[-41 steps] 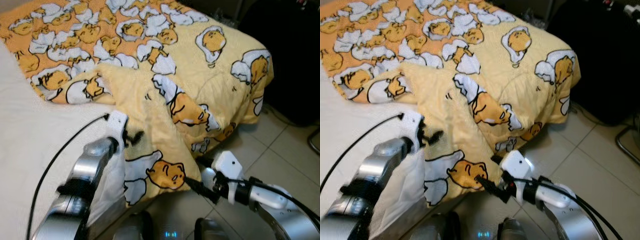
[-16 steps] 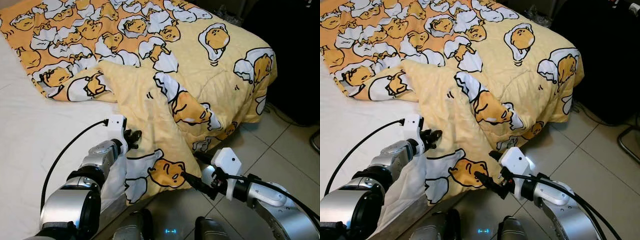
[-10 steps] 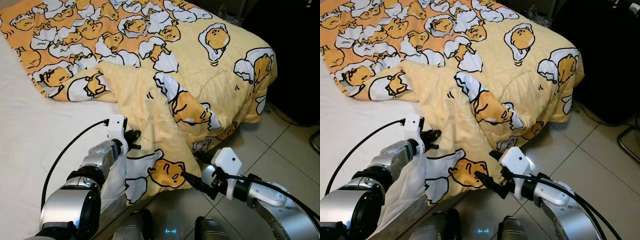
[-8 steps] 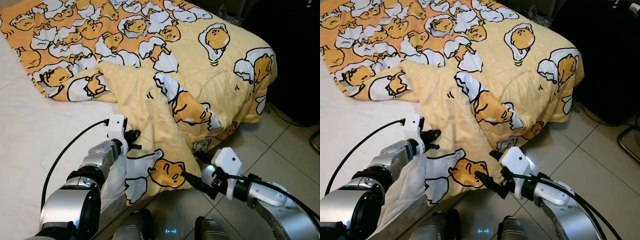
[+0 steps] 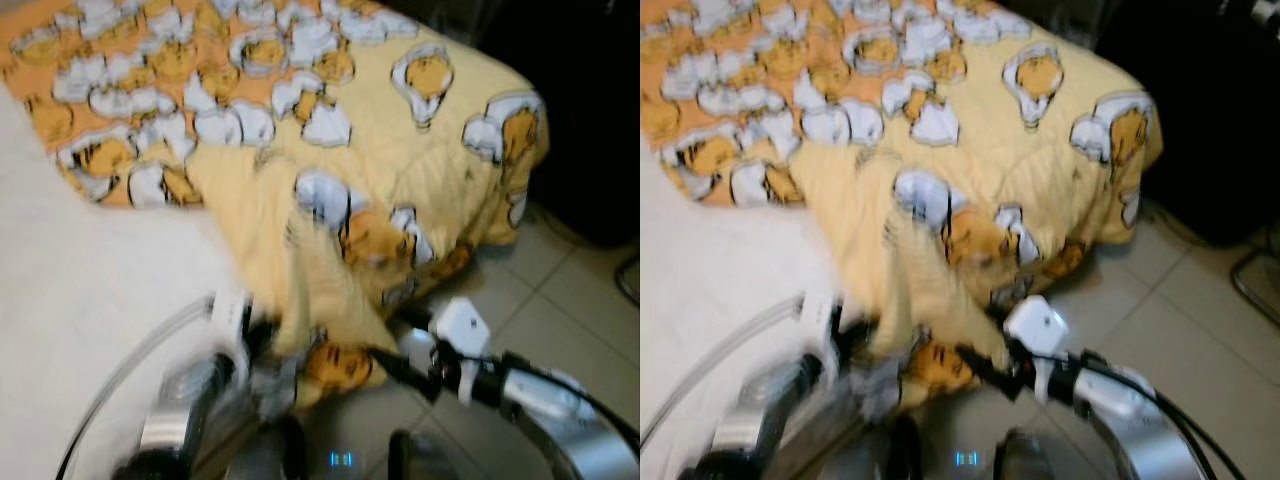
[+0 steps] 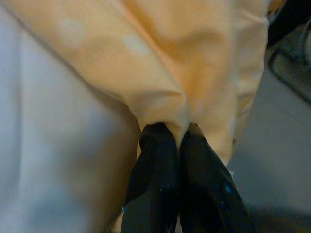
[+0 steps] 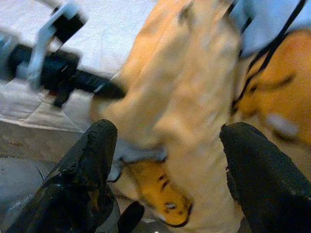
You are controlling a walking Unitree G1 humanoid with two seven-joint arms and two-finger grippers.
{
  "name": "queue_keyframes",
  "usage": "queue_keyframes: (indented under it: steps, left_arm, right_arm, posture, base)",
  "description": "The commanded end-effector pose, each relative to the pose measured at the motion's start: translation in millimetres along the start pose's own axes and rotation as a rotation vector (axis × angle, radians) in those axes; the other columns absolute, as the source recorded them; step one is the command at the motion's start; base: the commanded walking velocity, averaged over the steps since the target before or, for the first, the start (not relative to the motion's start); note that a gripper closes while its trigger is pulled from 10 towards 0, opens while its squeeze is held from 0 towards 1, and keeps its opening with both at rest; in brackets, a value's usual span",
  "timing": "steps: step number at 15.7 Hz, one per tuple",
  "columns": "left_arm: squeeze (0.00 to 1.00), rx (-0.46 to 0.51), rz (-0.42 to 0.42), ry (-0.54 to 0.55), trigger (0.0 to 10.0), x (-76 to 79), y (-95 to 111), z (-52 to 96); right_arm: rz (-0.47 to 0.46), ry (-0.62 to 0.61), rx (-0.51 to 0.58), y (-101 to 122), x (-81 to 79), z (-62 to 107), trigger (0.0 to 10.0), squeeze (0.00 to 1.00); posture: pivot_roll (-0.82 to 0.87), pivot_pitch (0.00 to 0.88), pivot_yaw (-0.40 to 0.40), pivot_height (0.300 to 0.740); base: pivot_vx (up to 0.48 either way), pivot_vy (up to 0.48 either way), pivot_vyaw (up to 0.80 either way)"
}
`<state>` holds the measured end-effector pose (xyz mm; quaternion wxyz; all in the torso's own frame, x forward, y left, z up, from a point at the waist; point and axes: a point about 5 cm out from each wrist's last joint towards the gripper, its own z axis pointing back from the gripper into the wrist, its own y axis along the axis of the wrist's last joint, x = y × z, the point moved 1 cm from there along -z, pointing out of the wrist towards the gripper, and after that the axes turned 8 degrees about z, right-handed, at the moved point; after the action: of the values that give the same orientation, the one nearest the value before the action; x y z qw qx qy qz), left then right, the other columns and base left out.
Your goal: Clean up the room
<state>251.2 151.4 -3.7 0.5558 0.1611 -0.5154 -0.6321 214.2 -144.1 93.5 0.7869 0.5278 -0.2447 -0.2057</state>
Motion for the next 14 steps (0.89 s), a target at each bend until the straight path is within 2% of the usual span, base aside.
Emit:
queue_keyframes:
  steps: [1, 2, 4, 6, 7, 9, 10, 11, 12, 14]
  left_arm:
    - [0.00, -0.005, -0.044, 0.025, 0.0, 2.4, -5.1, 14.0]
    - [0.00, -0.069, -0.041, 0.070, 0.0, 1.1, -29.9, 28.7]
    - [0.00, -0.126, -0.040, 0.089, 0.0, 2.4, -48.7, 41.0]
    - [0.00, -0.293, -0.026, 0.115, 0.0, 11.4, -86.0, 67.9]
    - [0.00, -0.362, -0.014, 0.091, 0.0, 18.1, -98.8, 75.8]
    - [0.00, -0.403, 0.006, 0.051, 0.0, 25.7, -104.3, 79.7]
    - [0.00, -0.375, -0.019, 0.059, 0.0, 26.7, -105.4, 75.5]
    - [0.00, -0.323, -0.019, 0.127, 10.0, 23.0, -107.6, 66.5]
    - [1.00, -0.285, -0.001, 0.106, 10.0, 24.8, -104.7, 60.1]
    - [1.00, -0.223, 0.002, 0.101, 10.0, 20.9, -94.9, 57.0]
  right_arm:
    - [0.007, 0.011, 0.020, 3.8, -3.0, -0.6, 10.0, 0.00]
    - [0.010, 0.018, 0.020, 3.6, -3.8, -1.6, 10.0, 0.00]
    - [0.008, 0.025, 0.022, 4.1, -5.1, -1.9, 10.0, 0.00]
    - [0.010, 0.041, 0.012, 2.6, -7.0, -0.1, 10.0, 0.00]
    - [0.011, 0.044, 0.005, 1.6, -7.4, 2.1, 10.0, 0.00]
    - [0.013, 0.048, -0.002, 0.5, -7.2, 3.7, 10.0, 0.00]
    - [0.016, 0.048, -0.004, 0.5, -5.8, 4.1, 10.0, 0.00]
    - [0.021, 0.048, -0.006, 1.2, -4.1, 3.9, 10.0, 0.00]
    - [0.025, 0.049, -0.005, 1.7, -3.0, 3.5, 10.0, 0.00]
    - [0.026, 0.053, -0.004, 1.6, -3.1, 2.8, 10.0, 0.00]
  posture:
    - [-0.09, 0.164, 0.098, 0.740]
    - [-0.09, 0.165, 0.094, 0.740]
    - [-0.09, 0.166, 0.090, 0.740]
    - [-0.10, 0.173, 0.085, 0.740]
    - [-0.10, 0.170, 0.080, 0.740]
    - [-0.11, 0.170, 0.078, 0.740]
    - [-0.11, 0.170, 0.075, 0.740]
    - [-0.11, 0.167, 0.071, 0.740]
    - [-0.11, 0.167, 0.070, 0.740]
    - [-0.11, 0.164, 0.066, 0.740]
  base:
    - [0.000, 0.000, 0.00]
    - [0.000, 0.000, 0.00]
    - [0.000, 0.000, 0.00]
    - [0.000, 0.000, 0.00]
    - [0.000, 0.000, 0.00]
    - [0.000, 0.000, 0.00]
    - [0.000, 0.000, 0.00]
    - [0.000, 0.000, 0.00]
    - [0.000, 0.000, 0.00]
    - [0.000, 0.000, 0.00]
